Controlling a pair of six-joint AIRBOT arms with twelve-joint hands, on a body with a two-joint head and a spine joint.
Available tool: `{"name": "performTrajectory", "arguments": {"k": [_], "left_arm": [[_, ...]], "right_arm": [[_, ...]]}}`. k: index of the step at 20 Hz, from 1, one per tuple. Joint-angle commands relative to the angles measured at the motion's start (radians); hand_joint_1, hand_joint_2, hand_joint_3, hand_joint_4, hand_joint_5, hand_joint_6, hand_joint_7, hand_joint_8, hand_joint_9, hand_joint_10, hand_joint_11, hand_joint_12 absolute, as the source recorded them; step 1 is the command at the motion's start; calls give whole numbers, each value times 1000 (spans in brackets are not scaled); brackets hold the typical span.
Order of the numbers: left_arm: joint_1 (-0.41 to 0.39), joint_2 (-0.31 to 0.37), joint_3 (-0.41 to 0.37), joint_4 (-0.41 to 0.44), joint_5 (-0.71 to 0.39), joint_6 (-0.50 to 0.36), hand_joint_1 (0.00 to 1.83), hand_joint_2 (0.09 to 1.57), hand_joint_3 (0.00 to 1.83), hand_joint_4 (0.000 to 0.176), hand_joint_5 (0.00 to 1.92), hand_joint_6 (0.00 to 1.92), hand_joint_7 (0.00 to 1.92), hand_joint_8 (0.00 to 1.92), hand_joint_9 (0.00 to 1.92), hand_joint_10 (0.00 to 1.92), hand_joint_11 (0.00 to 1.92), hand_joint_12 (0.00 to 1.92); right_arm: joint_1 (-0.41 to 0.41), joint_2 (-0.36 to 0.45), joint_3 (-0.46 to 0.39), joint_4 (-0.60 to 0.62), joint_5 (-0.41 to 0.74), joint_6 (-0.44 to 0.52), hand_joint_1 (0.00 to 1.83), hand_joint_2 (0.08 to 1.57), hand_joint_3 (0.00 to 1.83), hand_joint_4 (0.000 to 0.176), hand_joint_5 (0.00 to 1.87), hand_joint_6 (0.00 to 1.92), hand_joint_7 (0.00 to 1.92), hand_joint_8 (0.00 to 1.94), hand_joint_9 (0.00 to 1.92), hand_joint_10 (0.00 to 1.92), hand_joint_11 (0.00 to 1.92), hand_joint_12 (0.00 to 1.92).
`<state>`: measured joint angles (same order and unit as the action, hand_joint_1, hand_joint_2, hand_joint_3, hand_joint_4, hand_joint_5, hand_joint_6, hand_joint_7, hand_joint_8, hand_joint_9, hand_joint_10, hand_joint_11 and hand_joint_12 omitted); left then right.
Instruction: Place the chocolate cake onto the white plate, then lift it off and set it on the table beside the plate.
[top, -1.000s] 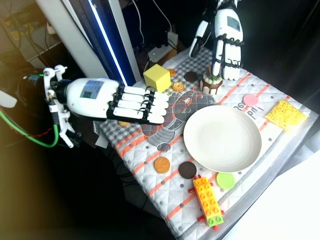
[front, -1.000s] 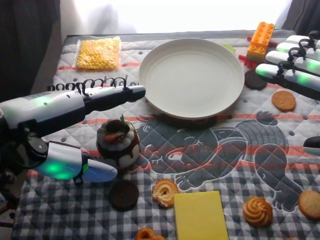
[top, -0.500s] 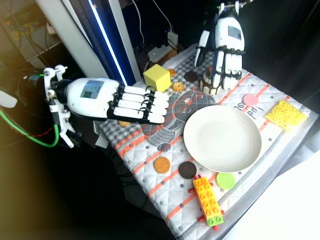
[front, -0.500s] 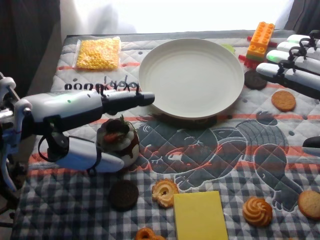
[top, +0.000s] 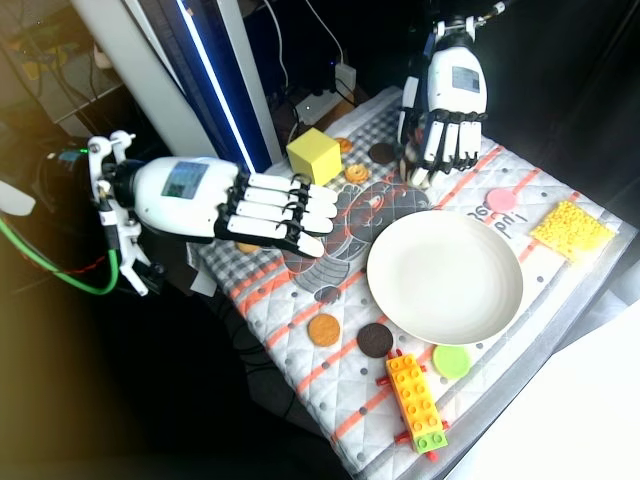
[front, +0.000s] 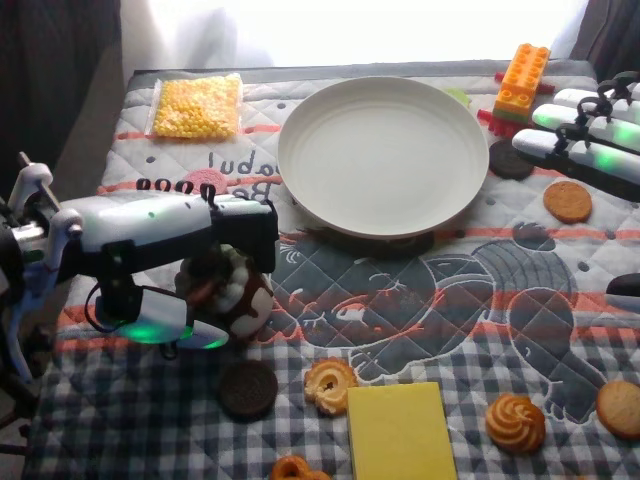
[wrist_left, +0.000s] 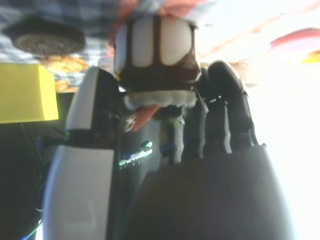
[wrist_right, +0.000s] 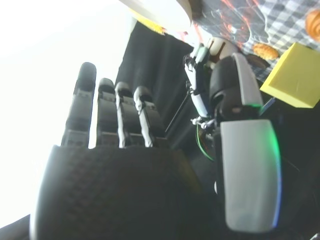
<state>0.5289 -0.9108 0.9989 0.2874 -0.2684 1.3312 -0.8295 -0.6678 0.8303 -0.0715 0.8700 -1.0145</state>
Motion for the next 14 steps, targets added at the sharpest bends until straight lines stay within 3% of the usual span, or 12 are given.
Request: {"name": "performTrajectory", "arguments": {"k": [1,2,3,4,7,8,9,10,11,12,13,14], "left_arm": [[-1,-5,4,-11,-84,-1,1276,1278,15,0,272,1619,485,1660,273,1881,403,1920],[2,-8,5,-14,-89,0,1265,1324,13,0,239,1730,526,1700,296,1913,462,1921],[5,-7,4,-20,-102,1,1248,1359,10,0,170,1831,497,1758,239,1919,386,1921],[6,-2,1,-25,-114,1,1012,1448,9,13,375,1855,386,1880,192,1921,339,1921],[6,38,-35,-25,-168,2,939,1489,2,16,405,1920,338,1894,156,1818,190,1888],[1,52,-47,-22,-188,2,1149,1455,0,0,402,1857,318,1920,383,1848,125,1849],[-14,59,-51,-17,-198,3,1190,1449,0,0,395,1859,315,1921,431,1869,178,1887],[-24,60,-52,-13,-200,3,1190,1449,0,0,395,1859,315,1921,431,1869,178,1887],[-61,56,-45,-1,-190,3,1060,1439,2,0,511,1812,335,1856,233,1871,211,1914],[-84,49,-38,6,-180,3,1203,1429,0,0,510,1858,323,1829,357,1860,178,1900],[-112,36,-25,8,-171,3,1534,1329,0,0,284,1847,298,1774,448,1807,513,1868],[-142,19,-8,8,-159,3,1588,1272,0,0,199,1805,161,1456,516,1719,413,1820]], "right_arm": [[4,3,4,18,118,0,780,1136,1,0,0,0,0,0,0,0,0,470],[3,3,4,18,118,0,760,1140,1,0,0,0,0,0,0,0,0,393],[2,3,4,18,118,0,756,1140,1,0,0,0,0,0,0,0,0,377],[1,3,4,18,118,0,759,1139,0,0,0,0,0,0,0,0,0,330],[-1,3,4,21,118,0,727,1160,3,0,0,0,0,0,0,0,0,418],[-1,3,4,22,118,0,733,1159,1,0,0,0,0,0,0,0,0,370],[-1,3,4,23,118,0,738,1159,1,0,0,0,0,0,0,0,0,357],[-2,3,4,24,118,0,738,1159,1,0,0,0,0,0,0,0,0,357],[-2,3,4,25,118,0,750,1155,0,0,0,0,0,0,0,0,0,351],[-2,3,4,25,118,0,746,1153,0,0,0,0,0,0,0,0,0,293],[-2,3,4,26,118,0,757,1151,0,0,0,0,0,0,0,0,0,203],[-2,3,5,26,118,0,757,1154,1,0,0,0,0,0,0,0,0,84]]}}
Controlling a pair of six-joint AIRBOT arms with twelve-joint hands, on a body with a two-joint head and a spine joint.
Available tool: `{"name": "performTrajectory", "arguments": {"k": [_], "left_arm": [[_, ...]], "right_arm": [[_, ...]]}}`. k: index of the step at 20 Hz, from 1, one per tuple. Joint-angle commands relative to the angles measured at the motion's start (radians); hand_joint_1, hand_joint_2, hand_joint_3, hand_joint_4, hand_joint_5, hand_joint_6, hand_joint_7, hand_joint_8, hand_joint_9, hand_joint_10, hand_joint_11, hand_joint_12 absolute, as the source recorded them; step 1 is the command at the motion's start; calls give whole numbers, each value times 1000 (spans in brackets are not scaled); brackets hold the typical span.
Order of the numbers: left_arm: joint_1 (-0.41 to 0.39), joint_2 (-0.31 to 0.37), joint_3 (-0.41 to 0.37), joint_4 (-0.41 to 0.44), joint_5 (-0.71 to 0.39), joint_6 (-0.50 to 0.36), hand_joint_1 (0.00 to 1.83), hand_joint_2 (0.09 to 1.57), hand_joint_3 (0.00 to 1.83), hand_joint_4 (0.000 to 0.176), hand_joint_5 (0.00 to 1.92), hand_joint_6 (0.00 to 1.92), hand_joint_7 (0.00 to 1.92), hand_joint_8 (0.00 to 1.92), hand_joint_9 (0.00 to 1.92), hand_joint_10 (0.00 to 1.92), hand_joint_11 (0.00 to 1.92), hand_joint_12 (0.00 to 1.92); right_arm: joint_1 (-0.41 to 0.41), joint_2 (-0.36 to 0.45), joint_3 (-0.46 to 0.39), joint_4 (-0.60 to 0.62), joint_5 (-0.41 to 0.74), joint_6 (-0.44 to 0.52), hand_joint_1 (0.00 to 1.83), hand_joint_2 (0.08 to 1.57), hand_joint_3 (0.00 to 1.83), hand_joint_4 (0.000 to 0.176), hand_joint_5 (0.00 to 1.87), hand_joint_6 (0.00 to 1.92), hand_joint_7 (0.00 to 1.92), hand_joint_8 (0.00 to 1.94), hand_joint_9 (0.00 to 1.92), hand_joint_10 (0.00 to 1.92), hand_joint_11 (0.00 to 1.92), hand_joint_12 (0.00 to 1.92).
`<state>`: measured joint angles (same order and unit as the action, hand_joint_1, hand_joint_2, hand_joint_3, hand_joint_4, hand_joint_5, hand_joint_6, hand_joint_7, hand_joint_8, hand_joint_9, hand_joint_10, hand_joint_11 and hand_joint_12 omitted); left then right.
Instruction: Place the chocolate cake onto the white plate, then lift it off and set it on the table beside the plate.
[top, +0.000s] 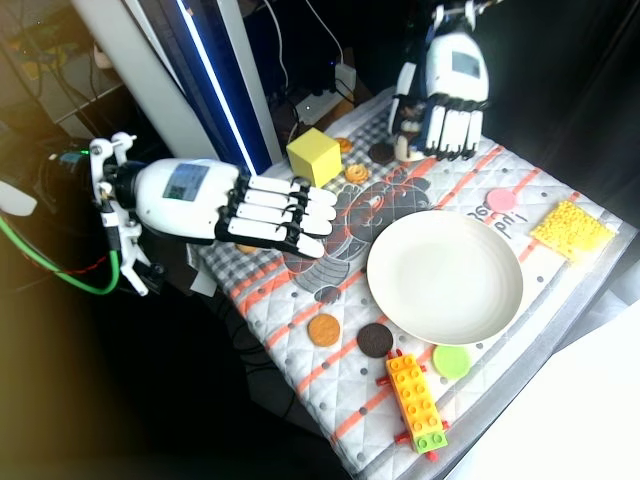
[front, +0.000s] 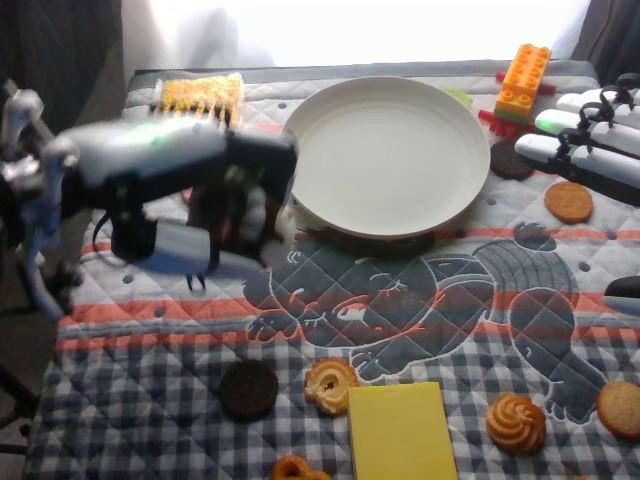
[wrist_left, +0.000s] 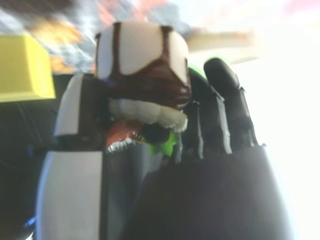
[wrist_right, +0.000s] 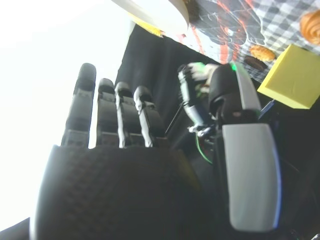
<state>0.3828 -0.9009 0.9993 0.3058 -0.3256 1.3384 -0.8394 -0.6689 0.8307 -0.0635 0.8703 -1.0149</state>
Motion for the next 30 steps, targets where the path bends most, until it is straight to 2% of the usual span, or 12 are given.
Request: {"name": "performTrajectory", "arguments": {"k": [1,4,6,7,12,15,17,19,24,25,26,30], "left_arm": [[-28,-11,11,-11,-87,-4,1601,1238,0,0,178,1841,121,1467,571,1660,438,1863],[-88,-87,82,-23,-38,-6,1599,1257,2,2,134,1877,25,1676,523,1723,393,1920],[-111,-143,127,-33,-6,-5,1398,1180,0,72,76,1919,16,1836,225,1882,330,1918],[-127,-172,152,-33,15,-3,1589,1231,7,0,121,1918,64,1840,547,1686,412,1898],[-162,-311,273,-69,88,0,1404,1325,0,0,247,1823,453,1681,645,1705,722,1920],[-166,-377,346,-97,132,0,1044,1329,10,0,550,1626,146,1449,173,1728,355,1913],[-163,-408,373,-97,150,1,1181,1207,0,0,293,1615,170,1707,193,1882,362,1919],[-159,-450,410,-115,163,1,1104,1163,0,0,119,1324,104,1390,73,1566,116,1860],[-151,-480,434,-132,170,1,981,1070,0,102,51,94,10,7,11,70,0,855],[-149,-475,431,-135,167,1,981,1070,0,102,51,94,10,7,11,70,0,855],[-146,-470,429,-144,162,1,880,1024,5,169,1,3,0,0,0,2,0,45],[-131,-399,365,-150,96,2,801,994,0,158,0,0,0,0,0,0,0,0]], "right_arm": [[8,3,5,18,118,1,733,1160,1,0,0,0,0,0,0,0,0,154],[8,3,8,19,118,1,692,1161,2,0,0,0,0,0,0,0,0,249],[8,1,10,19,118,1,626,1181,5,0,0,0,0,0,0,0,0,131],[8,0,11,19,118,1,599,1191,8,0,0,0,0,0,0,0,0,115],[7,-8,17,19,116,1,676,1197,0,0,0,0,0,0,0,0,0,0],[7,-12,22,19,114,1,680,1203,2,0,0,0,0,0,0,0,26,18],[6,-14,25,19,113,1,690,1200,0,0,0,0,0,0,0,0,34,26],[4,-18,26,19,111,1,661,1193,2,0,0,0,0,0,0,0,0,360],[4,-19,26,19,109,1,714,1169,0,0,0,0,0,0,0,0,0,842],[3,-19,26,20,109,1,714,1169,0,0,0,0,0,0,0,0,0,842],[3,-19,26,21,109,1,702,1171,1,0,0,0,0,0,0,0,0,766],[3,-18,25,26,109,3,689,1152,0,0,0,0,0,0,0,0,0,1059]]}}
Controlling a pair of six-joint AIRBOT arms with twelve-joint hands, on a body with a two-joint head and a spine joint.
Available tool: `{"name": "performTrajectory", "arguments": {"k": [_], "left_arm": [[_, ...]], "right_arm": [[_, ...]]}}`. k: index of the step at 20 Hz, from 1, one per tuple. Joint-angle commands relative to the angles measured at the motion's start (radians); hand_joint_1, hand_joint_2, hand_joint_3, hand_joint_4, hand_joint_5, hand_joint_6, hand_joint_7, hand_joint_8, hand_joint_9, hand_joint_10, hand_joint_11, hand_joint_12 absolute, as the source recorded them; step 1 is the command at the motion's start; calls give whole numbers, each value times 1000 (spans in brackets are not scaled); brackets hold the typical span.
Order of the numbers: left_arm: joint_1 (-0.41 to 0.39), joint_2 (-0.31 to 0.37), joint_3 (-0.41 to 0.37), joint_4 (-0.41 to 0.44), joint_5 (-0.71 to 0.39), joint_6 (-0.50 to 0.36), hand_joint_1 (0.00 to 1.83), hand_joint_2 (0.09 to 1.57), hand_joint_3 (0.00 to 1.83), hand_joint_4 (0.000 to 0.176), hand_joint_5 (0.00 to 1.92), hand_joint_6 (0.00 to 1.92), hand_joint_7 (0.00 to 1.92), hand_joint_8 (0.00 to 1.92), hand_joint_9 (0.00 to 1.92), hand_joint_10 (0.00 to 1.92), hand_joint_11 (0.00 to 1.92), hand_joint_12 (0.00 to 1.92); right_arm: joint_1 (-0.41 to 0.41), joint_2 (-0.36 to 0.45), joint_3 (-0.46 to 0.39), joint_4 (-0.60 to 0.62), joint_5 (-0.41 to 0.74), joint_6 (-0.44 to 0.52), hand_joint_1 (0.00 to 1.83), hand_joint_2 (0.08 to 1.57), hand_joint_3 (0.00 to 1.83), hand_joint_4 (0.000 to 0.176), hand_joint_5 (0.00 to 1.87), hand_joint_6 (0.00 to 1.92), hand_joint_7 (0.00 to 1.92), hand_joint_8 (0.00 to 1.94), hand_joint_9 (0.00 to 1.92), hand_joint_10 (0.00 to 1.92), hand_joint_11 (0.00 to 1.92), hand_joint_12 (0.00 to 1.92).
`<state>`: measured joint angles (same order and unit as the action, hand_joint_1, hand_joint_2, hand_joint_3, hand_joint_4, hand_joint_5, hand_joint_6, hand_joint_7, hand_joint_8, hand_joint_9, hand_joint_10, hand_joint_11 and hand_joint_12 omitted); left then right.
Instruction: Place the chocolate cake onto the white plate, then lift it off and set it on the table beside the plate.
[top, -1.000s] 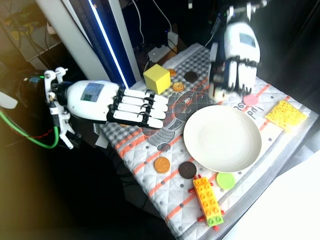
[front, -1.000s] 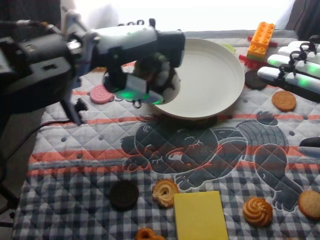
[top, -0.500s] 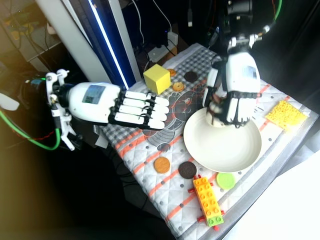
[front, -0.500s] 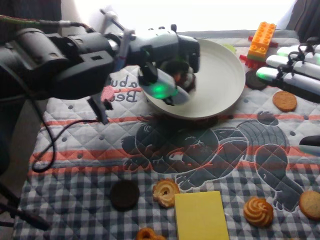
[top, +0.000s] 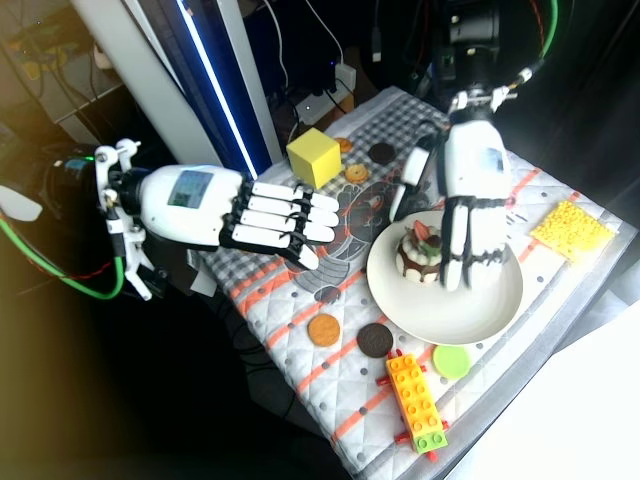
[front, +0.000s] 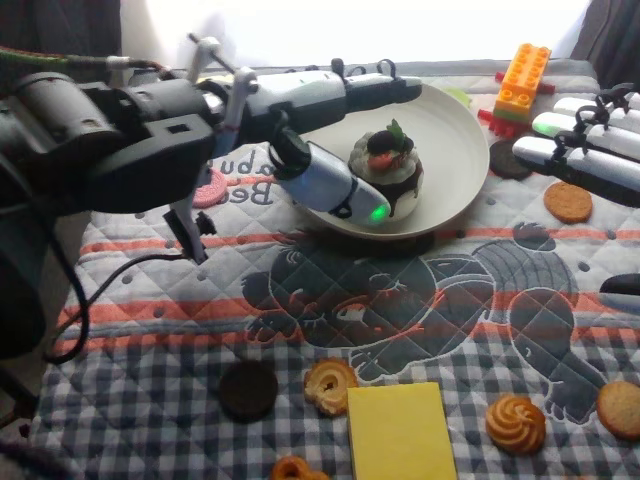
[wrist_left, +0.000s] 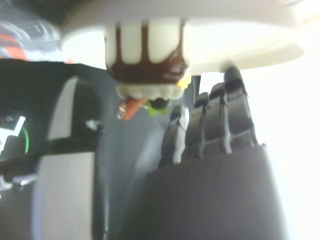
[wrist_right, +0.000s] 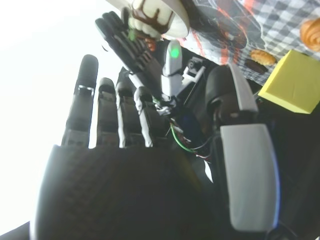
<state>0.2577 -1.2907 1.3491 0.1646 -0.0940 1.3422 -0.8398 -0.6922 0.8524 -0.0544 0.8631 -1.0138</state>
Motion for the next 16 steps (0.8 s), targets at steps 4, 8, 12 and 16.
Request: {"name": "performTrajectory", "arguments": {"k": [4,8,12,16], "left_arm": [[11,126,-102,10,-224,1,745,997,0,176,0,0,0,0,0,0,0,0],[89,274,-232,24,-310,2,860,1100,27,160,0,0,0,0,0,0,0,0],[167,387,-330,35,-375,2,904,1124,23,129,0,0,0,0,0,0,7,3],[272,480,-415,42,-452,-9,804,1203,3,53,66,10,0,0,0,0,0,525]], "right_arm": [[4,7,10,16,116,33,626,1190,7,0,0,0,2,0,59,25,0,1059],[9,-24,61,16,79,73,781,1198,1,0,79,27,95,11,131,101,0,1423],[72,-74,111,16,22,88,744,1220,0,0,47,7,112,1,16,406,0,1439],[158,-137,166,15,-41,88,737,1232,1,0,34,3,82,6,20,283,0,1167]]}}
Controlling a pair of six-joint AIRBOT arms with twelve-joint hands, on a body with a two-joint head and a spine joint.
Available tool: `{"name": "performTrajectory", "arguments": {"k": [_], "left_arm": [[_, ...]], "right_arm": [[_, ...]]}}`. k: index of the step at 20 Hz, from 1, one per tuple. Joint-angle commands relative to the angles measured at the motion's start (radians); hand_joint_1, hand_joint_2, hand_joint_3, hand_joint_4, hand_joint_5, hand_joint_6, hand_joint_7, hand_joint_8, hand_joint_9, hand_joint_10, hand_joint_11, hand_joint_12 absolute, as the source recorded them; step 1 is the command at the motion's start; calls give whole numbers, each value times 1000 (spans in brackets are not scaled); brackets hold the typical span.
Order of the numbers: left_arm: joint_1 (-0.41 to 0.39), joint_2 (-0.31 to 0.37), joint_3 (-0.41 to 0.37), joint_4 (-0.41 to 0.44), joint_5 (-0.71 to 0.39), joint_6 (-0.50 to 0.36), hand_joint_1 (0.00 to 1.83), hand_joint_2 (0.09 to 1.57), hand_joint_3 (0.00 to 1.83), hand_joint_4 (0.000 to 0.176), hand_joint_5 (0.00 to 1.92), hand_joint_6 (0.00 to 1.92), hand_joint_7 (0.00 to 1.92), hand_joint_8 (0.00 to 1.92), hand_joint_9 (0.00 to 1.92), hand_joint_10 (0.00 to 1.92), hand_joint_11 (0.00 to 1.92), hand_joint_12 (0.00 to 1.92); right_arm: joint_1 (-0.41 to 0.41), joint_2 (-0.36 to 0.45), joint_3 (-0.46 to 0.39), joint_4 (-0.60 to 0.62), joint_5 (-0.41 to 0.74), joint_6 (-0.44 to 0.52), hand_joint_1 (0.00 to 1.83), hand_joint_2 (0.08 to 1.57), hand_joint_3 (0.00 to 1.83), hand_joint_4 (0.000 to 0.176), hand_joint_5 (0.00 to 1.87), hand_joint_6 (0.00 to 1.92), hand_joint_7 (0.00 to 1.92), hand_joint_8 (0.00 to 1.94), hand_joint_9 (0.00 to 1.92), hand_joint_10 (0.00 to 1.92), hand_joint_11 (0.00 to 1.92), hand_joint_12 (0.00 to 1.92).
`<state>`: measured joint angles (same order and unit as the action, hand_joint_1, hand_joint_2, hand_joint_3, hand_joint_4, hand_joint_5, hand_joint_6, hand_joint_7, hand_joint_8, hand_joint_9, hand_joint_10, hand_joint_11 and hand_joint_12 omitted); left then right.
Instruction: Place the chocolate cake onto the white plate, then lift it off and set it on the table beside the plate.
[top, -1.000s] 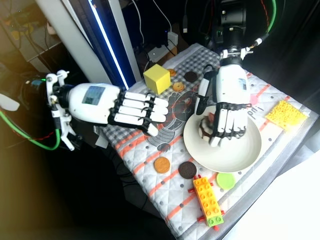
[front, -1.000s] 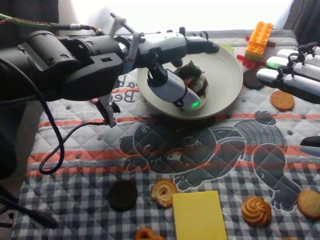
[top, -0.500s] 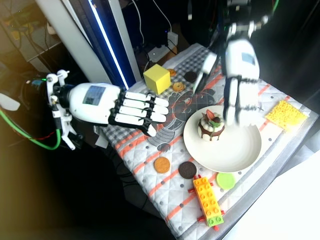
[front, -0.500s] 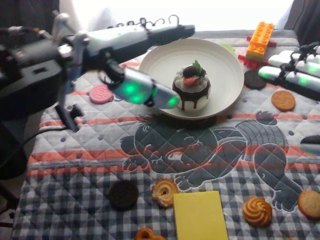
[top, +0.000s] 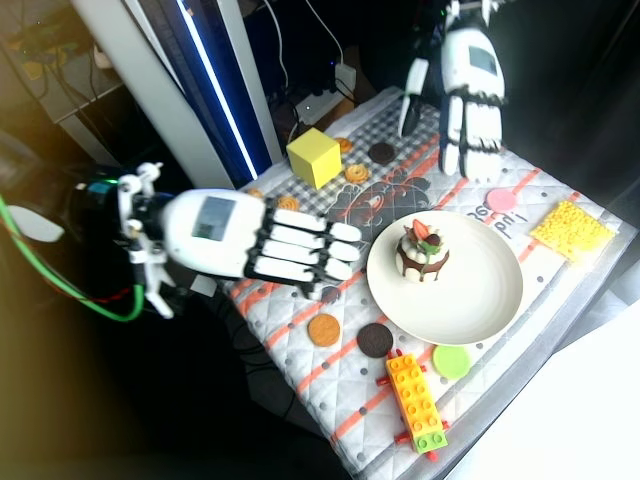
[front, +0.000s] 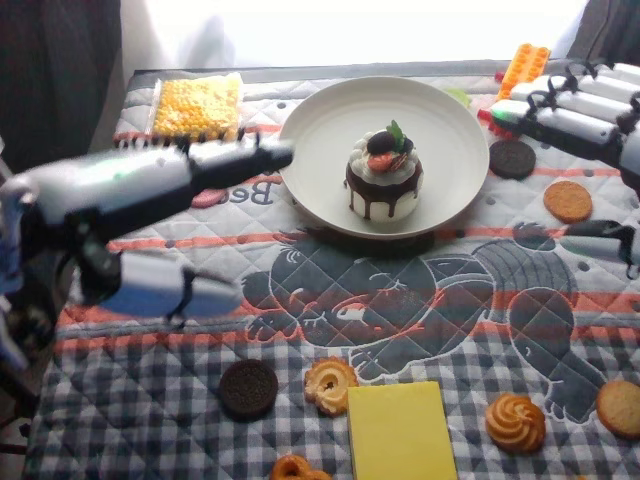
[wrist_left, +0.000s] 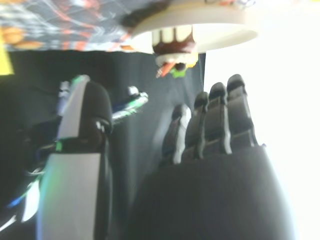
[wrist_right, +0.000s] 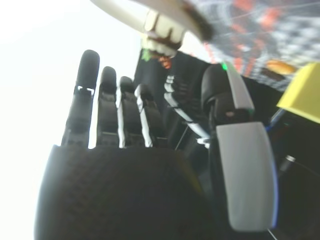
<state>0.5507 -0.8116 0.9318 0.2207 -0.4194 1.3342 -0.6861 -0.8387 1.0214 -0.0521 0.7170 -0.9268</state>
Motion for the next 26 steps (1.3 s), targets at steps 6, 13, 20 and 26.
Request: {"name": "performTrajectory", "arguments": {"k": [6,13,20,26], "left_arm": [[66,21,-28,-8,-119,-24,972,1143,0,42,216,8,192,15,181,60,0,864],[90,31,-40,11,-106,-30,949,1169,1,47,201,0,173,1,191,61,0,738],[72,25,-41,31,-114,-33,927,1166,1,76,210,3,153,2,172,54,0,659],[69,24,-40,31,-120,-34,893,1171,3,70,205,0,161,2,155,50,0,680]], "right_arm": [[169,-140,106,-37,-34,1,827,1251,0,0,41,9,47,16,84,297,0,1459],[279,-288,209,-90,-159,1,932,1186,0,0,87,1,81,0,64,278,0,1383],[301,-397,296,-99,-264,0,937,1172,0,0,123,6,136,8,227,76,0,1296],[300,-443,346,-81,-316,0,1157,1226,0,0,691,1335,851,992,793,830,541,1589]]}}
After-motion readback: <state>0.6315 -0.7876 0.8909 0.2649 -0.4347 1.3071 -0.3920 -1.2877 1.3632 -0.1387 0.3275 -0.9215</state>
